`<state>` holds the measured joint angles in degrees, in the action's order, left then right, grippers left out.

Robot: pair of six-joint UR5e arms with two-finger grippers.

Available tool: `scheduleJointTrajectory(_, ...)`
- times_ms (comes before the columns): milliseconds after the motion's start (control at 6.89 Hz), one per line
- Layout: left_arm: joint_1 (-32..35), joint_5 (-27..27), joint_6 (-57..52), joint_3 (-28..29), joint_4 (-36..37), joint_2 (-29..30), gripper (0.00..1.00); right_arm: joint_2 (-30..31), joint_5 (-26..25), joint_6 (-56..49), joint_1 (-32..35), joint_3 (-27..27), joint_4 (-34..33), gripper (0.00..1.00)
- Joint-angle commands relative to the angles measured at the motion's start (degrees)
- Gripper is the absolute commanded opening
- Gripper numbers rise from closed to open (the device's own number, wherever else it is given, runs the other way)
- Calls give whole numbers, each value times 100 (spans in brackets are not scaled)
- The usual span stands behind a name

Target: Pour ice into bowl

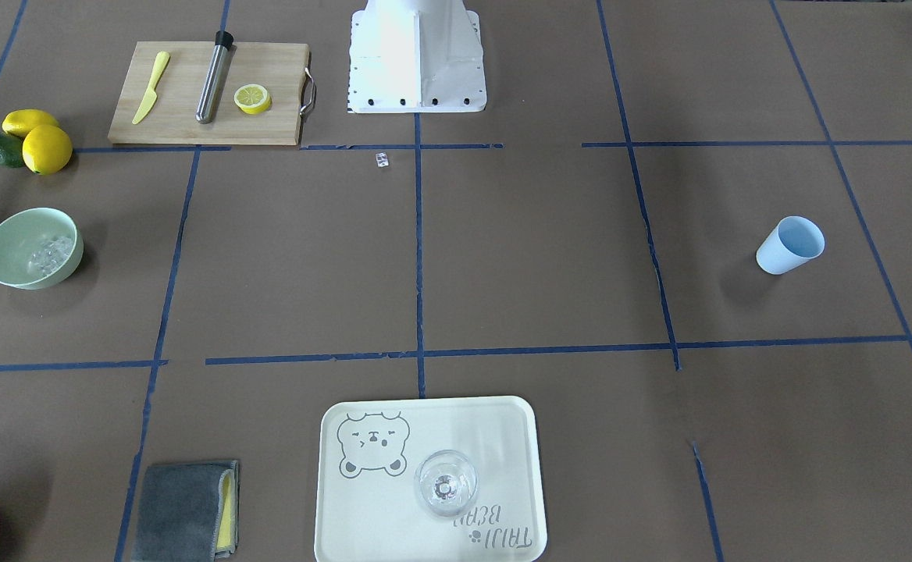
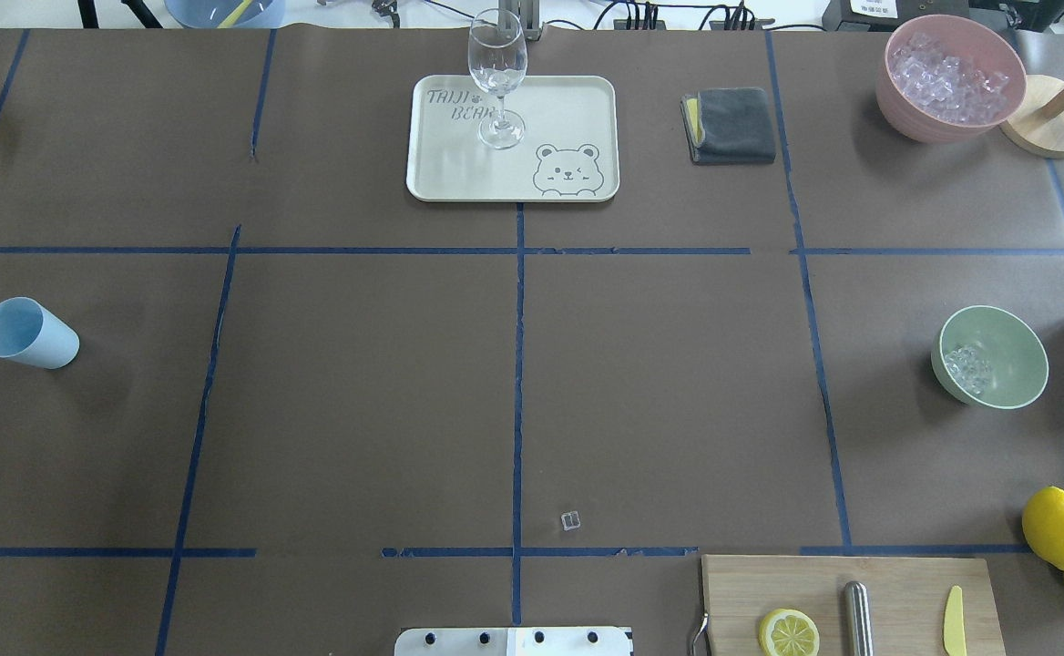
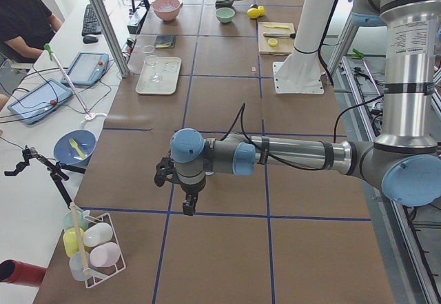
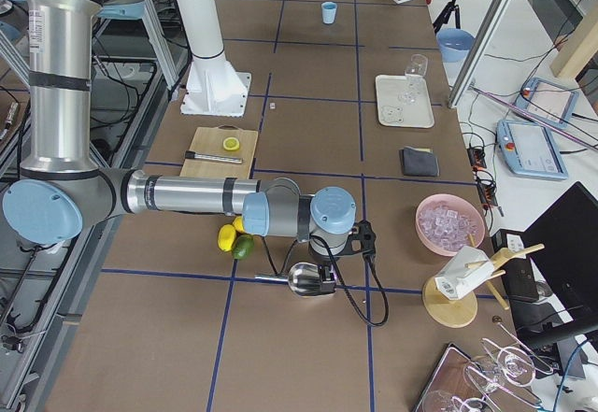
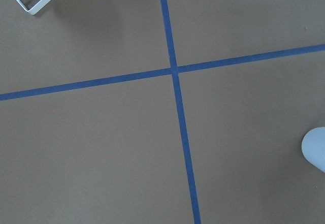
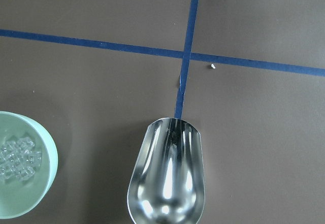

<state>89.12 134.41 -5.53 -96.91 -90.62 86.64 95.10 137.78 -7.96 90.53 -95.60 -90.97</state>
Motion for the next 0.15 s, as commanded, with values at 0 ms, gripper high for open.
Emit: scheduleJointTrajectory(0, 0, -11, -10, -3, 0, 37, 100, -1, 3, 5, 0, -29, 0, 100)
